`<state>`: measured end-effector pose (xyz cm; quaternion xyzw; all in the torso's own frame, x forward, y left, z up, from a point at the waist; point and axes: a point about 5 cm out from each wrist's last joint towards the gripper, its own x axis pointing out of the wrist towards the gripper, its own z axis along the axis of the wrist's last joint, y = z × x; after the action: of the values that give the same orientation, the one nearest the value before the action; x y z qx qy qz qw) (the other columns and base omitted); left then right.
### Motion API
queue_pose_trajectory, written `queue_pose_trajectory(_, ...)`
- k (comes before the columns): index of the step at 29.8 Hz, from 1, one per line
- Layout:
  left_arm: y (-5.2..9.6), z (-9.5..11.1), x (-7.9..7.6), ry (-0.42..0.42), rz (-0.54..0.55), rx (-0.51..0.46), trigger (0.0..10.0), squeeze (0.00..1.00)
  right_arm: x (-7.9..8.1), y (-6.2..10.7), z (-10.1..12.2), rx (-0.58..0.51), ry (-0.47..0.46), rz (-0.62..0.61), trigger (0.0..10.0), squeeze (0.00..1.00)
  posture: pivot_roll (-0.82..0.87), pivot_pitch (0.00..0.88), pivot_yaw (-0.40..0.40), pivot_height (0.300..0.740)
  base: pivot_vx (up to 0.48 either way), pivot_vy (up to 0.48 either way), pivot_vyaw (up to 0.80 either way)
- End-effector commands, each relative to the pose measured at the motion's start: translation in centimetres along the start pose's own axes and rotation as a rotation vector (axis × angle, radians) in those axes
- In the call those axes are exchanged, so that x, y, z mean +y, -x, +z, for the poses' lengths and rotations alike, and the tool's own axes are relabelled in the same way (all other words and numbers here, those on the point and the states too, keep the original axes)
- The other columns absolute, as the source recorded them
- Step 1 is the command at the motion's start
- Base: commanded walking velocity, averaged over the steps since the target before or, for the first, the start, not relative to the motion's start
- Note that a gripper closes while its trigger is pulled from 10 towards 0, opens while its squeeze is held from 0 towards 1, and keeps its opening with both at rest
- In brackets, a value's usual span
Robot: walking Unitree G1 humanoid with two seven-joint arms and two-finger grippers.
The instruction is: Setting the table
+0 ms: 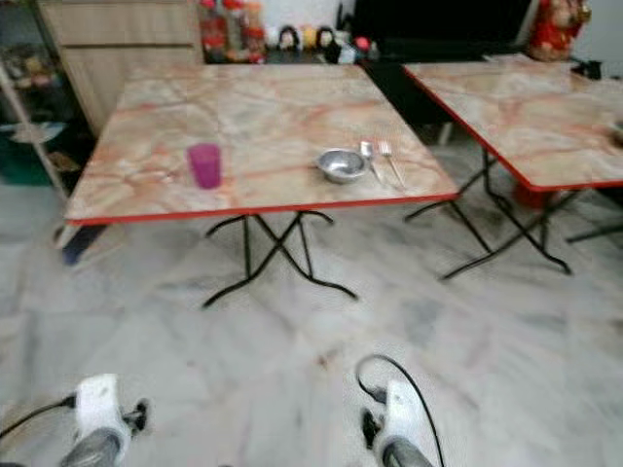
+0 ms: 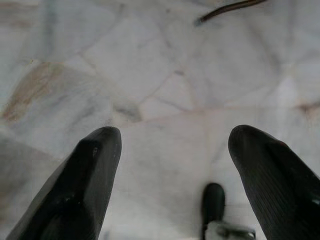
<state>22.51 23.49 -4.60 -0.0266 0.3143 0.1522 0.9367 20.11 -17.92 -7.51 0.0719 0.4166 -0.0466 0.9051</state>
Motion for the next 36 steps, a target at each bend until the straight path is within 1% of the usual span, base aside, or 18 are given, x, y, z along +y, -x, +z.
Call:
queue_pose_trajectory(1, 0.41, -1.33, 0.55, -0.007, 0.015, 0.045, 10.0, 0.0, 0.11, -0.08, 0.47, -0.02, -0.019, -0.001, 10.0, 0.0, 0.09, 0.09, -0.031, 0.74, 0.322, 0.0, 0.0)
queue_pose_trajectory(12, 0.42, -1.31, 0.34, -0.013, 0.008, 0.041, 10.0, 0.0, 0.1, -0.08, 0.51, -0.025, -0.031, 0.0, 10.0, 0.0, 0.09, 0.092, -0.029, 0.74, 0.331, 0.0, 0.0)
queue_pose_trajectory(16, 0.42, -1.31, 0.3, -0.014, 0.006, 0.041, 10.0, 0.0, 0.12, -0.09, 0.59, -0.029, -0.004, 0.002, 10.0, 0.0, 0.09, 0.09, -0.028, 0.74, 0.332, 0.0, 0.0)
queue_pose_trajectory(18, 0.42, -1.31, 0.32, -0.015, 0.005, 0.041, 10.0, 0.0, 0.21, -0.1, 0.59, -0.027, 0.02, 0.006, 10.0, 0.0, 0.09, 0.088, -0.027, 0.74, 0.334, 0.0, 0.47)
queue_pose_trajectory(26, 0.46, -1.47, 0.13, -0.021, -0.002, 0.048, 10.0, 0.0, 0.1, -0.06, 0.46, -0.022, 0.017, 0.002, 10.0, 0.0, 0.08, 0.073, -0.027, 0.74, 0.333, 0.0, 0.77)
queue_pose_trajectory(29, 0.46, -1.49, 0.08, -0.022, -0.005, 0.049, 10.0, 0.0, 0.07, -0.07, 0.48, -0.024, -0.003, 0.0, 10.0, 0.0, 0.08, 0.073, -0.027, 0.74, 0.337, 0.0, 0.0)
queue_pose_trajectory(32, 0.47, -1.53, 0.04, -0.022, -0.007, 0.051, 10.0, 0.0, 0.07, -0.07, 0.48, -0.023, -0.004, 0.001, 10.0, 0.0, 0.08, 0.065, -0.027, 0.74, 0.334, 0.0, 0.0)
queue_pose_trajectory(36, 0.51, -1.66, -0.13, -0.024, -0.017, 0.057, 10.0, 0.0, 0.09, -0.09, 0.5, -0.019, -0.003, 0.004, 10.0, 0.0, 0.08, 0.058, -0.029, 0.74, 0.0, 0.0, 0.0)
